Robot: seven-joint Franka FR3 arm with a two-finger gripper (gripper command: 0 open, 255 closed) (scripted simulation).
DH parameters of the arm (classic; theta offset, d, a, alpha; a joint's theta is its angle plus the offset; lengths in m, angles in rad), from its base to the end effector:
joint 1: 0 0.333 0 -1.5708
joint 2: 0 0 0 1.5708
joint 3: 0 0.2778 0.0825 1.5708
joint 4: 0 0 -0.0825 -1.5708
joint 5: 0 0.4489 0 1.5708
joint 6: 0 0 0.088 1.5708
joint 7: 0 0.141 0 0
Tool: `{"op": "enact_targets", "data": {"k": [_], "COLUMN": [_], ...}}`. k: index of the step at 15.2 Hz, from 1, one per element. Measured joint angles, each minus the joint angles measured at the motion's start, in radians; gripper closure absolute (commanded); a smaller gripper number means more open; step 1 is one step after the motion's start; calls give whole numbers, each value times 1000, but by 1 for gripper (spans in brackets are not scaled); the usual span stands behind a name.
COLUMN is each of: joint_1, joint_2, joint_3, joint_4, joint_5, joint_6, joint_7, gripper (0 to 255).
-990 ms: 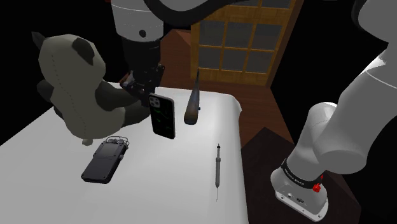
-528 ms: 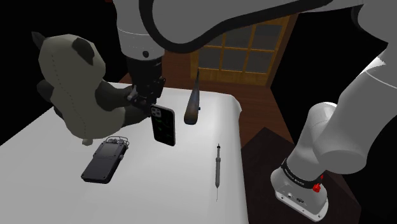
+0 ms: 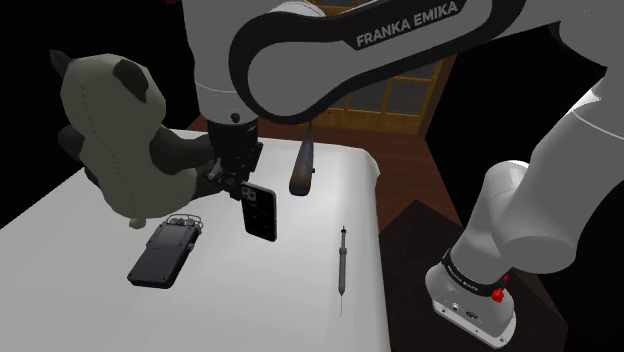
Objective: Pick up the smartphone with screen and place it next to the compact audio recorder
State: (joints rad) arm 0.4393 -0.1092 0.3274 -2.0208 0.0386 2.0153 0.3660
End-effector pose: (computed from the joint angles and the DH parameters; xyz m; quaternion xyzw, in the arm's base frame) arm 0.4322 0.4234 0.4111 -0.9803 -0.1914 -0.0413 0.0265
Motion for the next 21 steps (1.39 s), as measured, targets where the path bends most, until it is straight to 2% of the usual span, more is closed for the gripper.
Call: {"op": "enact_targets", "data": {"k": [21], "joint_1": [4], "joint_2": [99], "joint_3": [11], "joint_4": [-185], "joint_5": [-37], "joint_6": [279], "joint_7": [29], "gripper": [255]}}
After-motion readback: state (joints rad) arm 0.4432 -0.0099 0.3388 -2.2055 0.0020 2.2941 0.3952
